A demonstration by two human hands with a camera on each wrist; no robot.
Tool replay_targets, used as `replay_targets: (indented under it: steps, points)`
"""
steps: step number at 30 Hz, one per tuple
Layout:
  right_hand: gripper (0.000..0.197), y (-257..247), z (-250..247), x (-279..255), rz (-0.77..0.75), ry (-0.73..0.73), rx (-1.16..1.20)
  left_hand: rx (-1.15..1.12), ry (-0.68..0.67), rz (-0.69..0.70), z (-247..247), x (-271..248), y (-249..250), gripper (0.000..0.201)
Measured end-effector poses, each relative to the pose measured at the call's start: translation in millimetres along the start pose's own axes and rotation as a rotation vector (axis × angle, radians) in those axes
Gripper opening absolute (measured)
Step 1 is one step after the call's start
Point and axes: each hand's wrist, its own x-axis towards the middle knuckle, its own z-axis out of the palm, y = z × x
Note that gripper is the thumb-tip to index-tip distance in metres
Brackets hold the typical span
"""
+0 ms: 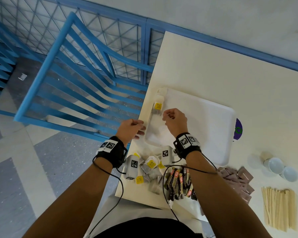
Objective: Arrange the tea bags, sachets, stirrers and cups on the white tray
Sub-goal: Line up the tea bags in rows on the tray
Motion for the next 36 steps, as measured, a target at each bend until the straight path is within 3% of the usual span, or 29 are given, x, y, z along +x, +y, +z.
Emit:
replay_targets:
  steps: [9,15,19,22,31,36]
  points:
    - [0.008,43,-13,-73,-0.088,-0.173,-0.105,0.366,-0.098,0.176,11,-28,-35,0.021]
    - [0.007,74,-17,-115,-0.136,-0.225,-0.238,0.685,-0.288,0.257,20,-46,-61,0.048]
    - [0.015,91,-19,-128,-0.162,-0.255,-0.324,0.832,-0.248,0.352,28,-50,-70,0.042]
    - [0.016,95,-19,-133,-0.165,-0.261,-0.383,0.836,-0.186,0.364,33,-49,-73,0.033]
    - [0.005,87,-35,-129,-0.140,-0.201,-0.274,0.753,-0.113,0.383,33,-48,-65,0.021]
    - [0.002,66,-59,-123,-0.151,-0.199,-0.183,0.563,-0.083,0.341,31,-46,-51,0.020]
